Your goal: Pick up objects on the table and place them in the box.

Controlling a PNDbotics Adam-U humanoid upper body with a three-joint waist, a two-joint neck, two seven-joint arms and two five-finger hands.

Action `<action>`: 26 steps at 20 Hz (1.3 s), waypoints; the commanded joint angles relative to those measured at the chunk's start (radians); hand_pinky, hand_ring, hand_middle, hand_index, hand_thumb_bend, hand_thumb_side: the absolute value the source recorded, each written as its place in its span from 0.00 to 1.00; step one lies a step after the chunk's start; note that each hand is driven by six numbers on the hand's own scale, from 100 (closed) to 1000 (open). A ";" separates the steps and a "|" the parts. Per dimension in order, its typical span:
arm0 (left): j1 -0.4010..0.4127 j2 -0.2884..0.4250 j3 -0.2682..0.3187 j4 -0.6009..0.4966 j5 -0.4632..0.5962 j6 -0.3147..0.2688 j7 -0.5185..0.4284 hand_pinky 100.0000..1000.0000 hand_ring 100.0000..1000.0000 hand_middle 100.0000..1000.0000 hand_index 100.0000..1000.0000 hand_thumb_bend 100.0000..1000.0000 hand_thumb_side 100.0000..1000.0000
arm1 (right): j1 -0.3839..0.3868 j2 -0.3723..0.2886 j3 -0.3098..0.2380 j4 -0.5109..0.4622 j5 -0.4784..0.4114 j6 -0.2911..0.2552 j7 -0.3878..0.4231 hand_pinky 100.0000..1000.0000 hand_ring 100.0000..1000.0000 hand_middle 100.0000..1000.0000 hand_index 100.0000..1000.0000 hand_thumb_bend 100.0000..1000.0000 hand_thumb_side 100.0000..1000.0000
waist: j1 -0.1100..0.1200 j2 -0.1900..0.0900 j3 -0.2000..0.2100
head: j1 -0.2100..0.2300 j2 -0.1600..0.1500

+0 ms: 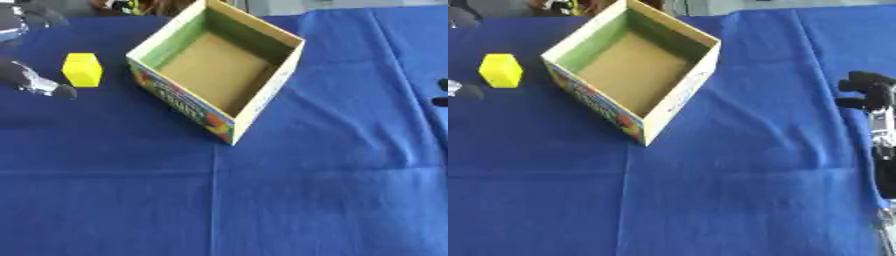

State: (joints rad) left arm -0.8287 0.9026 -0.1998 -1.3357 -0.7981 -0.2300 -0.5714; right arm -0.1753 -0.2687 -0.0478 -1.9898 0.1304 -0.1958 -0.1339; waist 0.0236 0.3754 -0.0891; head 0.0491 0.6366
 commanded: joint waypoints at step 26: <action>-0.274 -0.116 0.126 0.351 -0.232 -0.104 -0.215 0.74 0.90 0.97 1.00 0.76 0.73 | -0.008 0.005 0.024 -0.010 0.030 0.016 0.039 0.63 0.75 0.57 0.73 0.00 0.83 | 0.006 0.035 -0.022 | 0.019 -0.066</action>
State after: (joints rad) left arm -1.0769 0.7646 -0.0909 -0.9800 -1.0251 -0.3173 -0.7846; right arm -0.1764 -0.2584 -0.0238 -1.9898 0.1526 -0.1793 -0.1000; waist 0.0291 0.4316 -0.1113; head 0.0644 0.5851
